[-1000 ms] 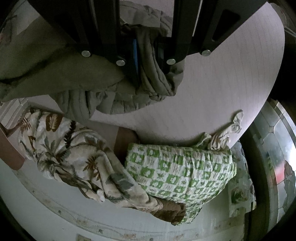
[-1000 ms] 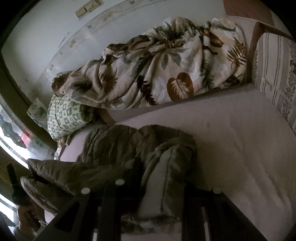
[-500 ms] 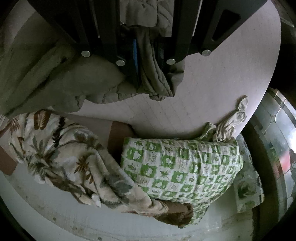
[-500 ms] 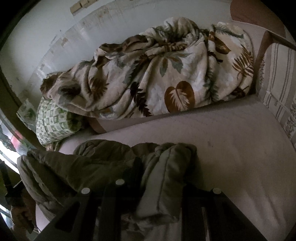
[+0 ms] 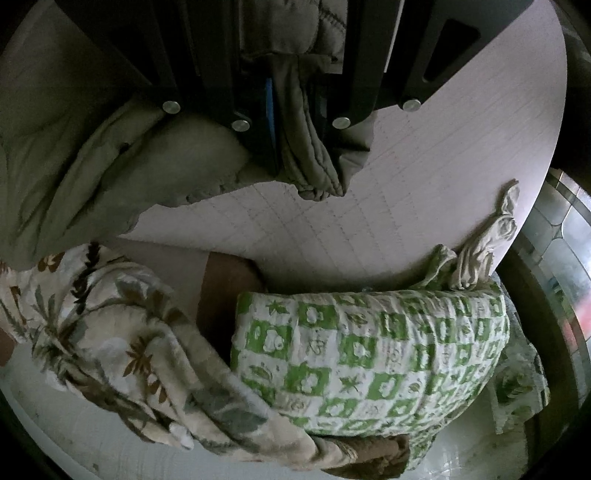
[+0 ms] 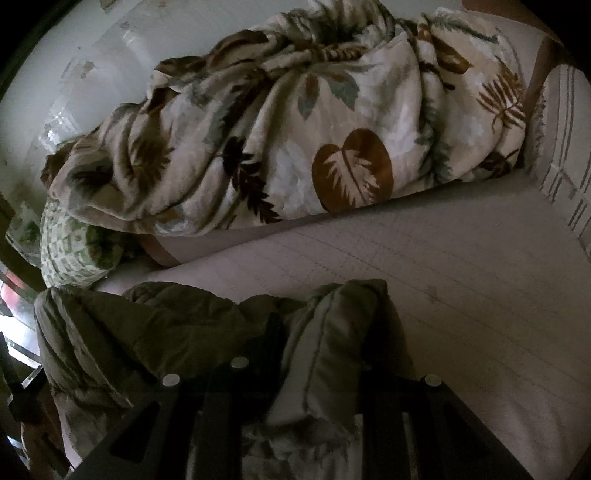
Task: Fold large clothes
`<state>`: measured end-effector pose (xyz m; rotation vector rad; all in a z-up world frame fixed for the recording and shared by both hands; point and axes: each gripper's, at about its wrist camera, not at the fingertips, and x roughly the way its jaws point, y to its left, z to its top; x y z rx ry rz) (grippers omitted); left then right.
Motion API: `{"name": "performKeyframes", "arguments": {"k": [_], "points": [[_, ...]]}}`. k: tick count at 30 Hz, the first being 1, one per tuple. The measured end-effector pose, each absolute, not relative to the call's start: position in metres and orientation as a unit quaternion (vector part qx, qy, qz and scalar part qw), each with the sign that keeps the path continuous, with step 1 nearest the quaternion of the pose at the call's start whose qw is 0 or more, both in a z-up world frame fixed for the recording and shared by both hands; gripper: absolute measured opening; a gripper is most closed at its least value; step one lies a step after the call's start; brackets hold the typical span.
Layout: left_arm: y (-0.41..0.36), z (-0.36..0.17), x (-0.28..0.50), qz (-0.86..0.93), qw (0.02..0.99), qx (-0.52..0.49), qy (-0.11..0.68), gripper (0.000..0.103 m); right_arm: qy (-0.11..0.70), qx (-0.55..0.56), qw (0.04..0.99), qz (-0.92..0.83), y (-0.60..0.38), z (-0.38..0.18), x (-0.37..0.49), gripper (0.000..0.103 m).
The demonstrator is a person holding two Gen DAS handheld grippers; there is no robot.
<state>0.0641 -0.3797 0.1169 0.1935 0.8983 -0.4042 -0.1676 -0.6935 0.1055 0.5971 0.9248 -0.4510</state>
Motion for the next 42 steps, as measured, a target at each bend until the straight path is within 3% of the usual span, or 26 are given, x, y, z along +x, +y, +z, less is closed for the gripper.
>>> {"name": "performKeyframes", "arguments": {"k": [25, 36, 39, 42], "points": [[-0.410, 0.052, 0.099, -0.188, 0.858, 0.122, 0.461, 0.015, 0.495, 0.329, 0.775, -0.214, -0.726, 0.028, -0.127, 0.023], [-0.410, 0.057, 0.094, -0.180, 0.864, 0.124, 0.454, 0.015, 0.471, 0.340, 0.782, -0.225, -0.722, 0.033, -0.134, 0.025], [-0.406, 0.060, 0.093, -0.176, 0.862, 0.108, 0.463, 0.015, 0.446, 0.378, 0.782, -0.214, -0.727, 0.038, -0.144, 0.028], [-0.398, 0.068, 0.095, -0.178, 0.858, 0.079, 0.474, 0.017, 0.417, 0.428, 0.778, -0.194, -0.735, 0.043, -0.153, 0.040]]}}
